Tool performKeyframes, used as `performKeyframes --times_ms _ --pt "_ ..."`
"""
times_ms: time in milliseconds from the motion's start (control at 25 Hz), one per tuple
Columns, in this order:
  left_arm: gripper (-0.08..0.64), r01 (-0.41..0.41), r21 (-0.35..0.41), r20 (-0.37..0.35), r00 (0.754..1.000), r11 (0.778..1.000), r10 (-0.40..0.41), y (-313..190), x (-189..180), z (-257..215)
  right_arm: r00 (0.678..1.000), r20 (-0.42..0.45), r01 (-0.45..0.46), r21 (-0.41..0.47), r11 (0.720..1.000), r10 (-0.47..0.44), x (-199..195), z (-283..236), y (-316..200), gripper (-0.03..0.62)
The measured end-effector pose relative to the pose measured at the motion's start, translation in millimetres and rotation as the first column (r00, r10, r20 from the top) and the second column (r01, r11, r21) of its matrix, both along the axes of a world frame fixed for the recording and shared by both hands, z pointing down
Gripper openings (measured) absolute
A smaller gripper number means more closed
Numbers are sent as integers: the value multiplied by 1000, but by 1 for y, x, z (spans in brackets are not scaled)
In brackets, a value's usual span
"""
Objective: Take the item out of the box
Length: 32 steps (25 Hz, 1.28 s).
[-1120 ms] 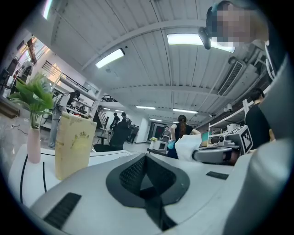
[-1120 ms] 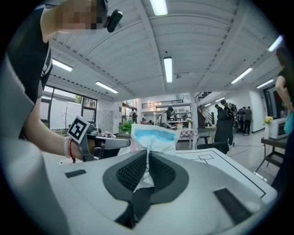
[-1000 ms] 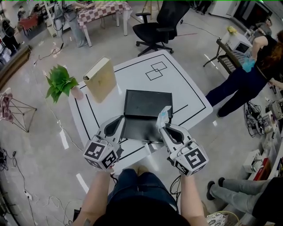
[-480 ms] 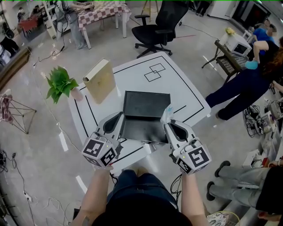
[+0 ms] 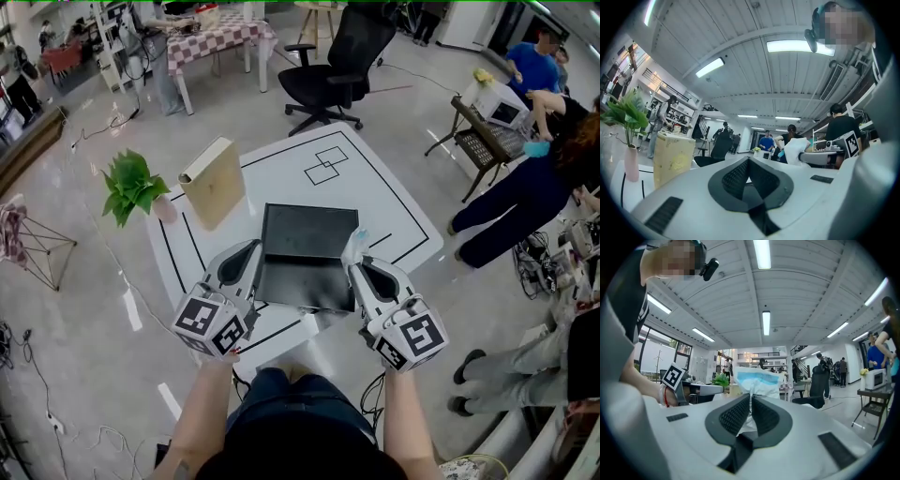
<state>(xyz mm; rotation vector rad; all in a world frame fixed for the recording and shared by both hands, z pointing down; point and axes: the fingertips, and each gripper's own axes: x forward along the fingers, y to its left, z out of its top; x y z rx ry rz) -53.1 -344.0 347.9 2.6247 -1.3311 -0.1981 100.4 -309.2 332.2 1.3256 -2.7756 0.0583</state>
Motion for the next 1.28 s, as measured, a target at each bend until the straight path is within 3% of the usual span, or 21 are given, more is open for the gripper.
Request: performKeyframes --times_ms 1280 --pt "2 22 21 -12 1000 1000 -22 4 -12 -12 998 50 -26 6 1000 26 -2 -9 1 18"
